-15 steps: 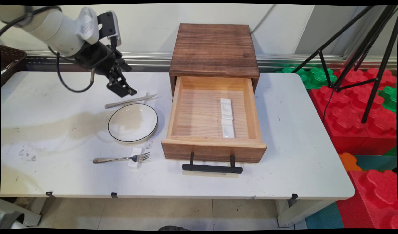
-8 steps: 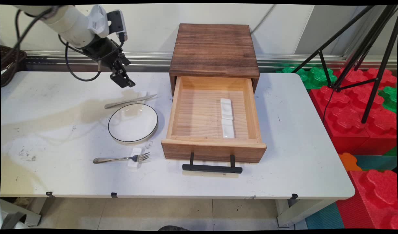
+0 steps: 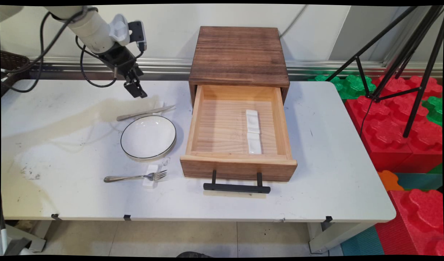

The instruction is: Pick up the knife from the left of the white plate

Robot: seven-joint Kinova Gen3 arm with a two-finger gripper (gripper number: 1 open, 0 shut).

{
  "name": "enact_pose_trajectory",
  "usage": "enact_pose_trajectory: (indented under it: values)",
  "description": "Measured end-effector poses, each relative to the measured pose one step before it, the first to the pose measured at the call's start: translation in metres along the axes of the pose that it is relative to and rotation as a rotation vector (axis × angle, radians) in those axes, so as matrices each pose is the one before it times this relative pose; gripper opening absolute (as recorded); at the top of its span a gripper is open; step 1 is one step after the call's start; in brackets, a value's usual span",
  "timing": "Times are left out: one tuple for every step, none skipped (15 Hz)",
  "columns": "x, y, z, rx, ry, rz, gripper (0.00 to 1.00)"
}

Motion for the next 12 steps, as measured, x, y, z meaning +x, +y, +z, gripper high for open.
enact_pose_trajectory:
  values:
    - [-0.00146, -0.00551, 0.00808, -0.01348, -0.01573, 0.00534, 1.0]
    - [-0.00165, -0.00463, 0.00764, -0.01504, -0.01344, 0.00663, 1.0]
    - [-0.00086, -0.00366, 0.00627, -0.01291, -0.01039, 0.00547, 1.0]
    - [-0.00041, -0.00384, 0.00743, -0.01497, -0.00911, 0.00515, 1.0]
    - [-0.00017, -0.00288, 0.00617, -0.01293, -0.00803, 0.00386, 1.0]
    - [-0.00016, -0.00187, 0.00395, -0.00866, -0.0052, 0.00243, 1.0]
    - [-0.0001, -0.00277, 0.00562, -0.01133, -0.00761, 0.00273, 1.0]
    - [-0.00036, -0.00311, 0.00617, -0.01266, -0.00853, 0.00209, 1.0]
    - [-0.00032, -0.00337, 0.00571, -0.00974, -0.00813, -0.00013, 1.0]
    - [-0.00048, -0.00291, 0.00454, -0.00734, -0.00637, -0.00064, 1.0]
    - [-0.00003, -0.00197, 0.00287, -0.00437, -0.00386, 0.00003, 1.0]
    - [-0.00047, -0.00277, 0.00398, -0.00628, -0.0056, -0.00087, 1.0]
